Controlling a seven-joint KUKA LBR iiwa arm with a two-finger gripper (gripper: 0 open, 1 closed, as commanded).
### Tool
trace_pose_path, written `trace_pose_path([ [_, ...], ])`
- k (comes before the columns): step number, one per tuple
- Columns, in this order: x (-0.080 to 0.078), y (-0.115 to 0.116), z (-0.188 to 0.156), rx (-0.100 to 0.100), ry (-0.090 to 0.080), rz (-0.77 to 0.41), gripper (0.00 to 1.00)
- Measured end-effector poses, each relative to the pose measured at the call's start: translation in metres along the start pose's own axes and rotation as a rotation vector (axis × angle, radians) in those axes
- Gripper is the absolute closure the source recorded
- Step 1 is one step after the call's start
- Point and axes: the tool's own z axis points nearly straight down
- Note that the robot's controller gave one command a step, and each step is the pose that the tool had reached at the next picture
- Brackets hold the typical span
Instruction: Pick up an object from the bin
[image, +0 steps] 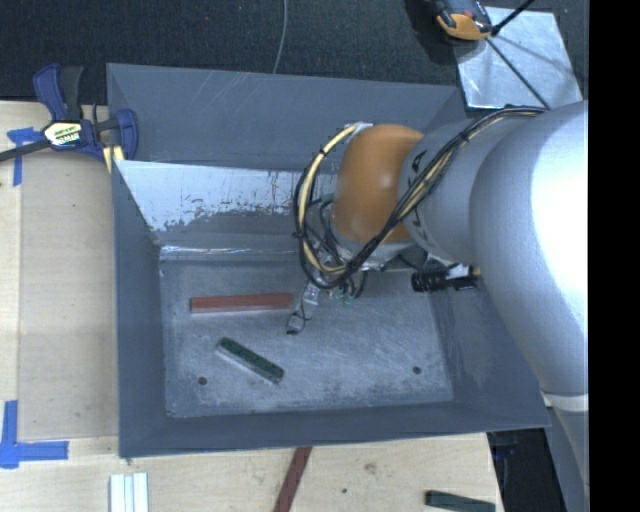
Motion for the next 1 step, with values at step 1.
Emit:
trace_pose_path([
  [1,0.034,0.0557,-0.001,-0.002,0.0,-0.054,1.0],
])
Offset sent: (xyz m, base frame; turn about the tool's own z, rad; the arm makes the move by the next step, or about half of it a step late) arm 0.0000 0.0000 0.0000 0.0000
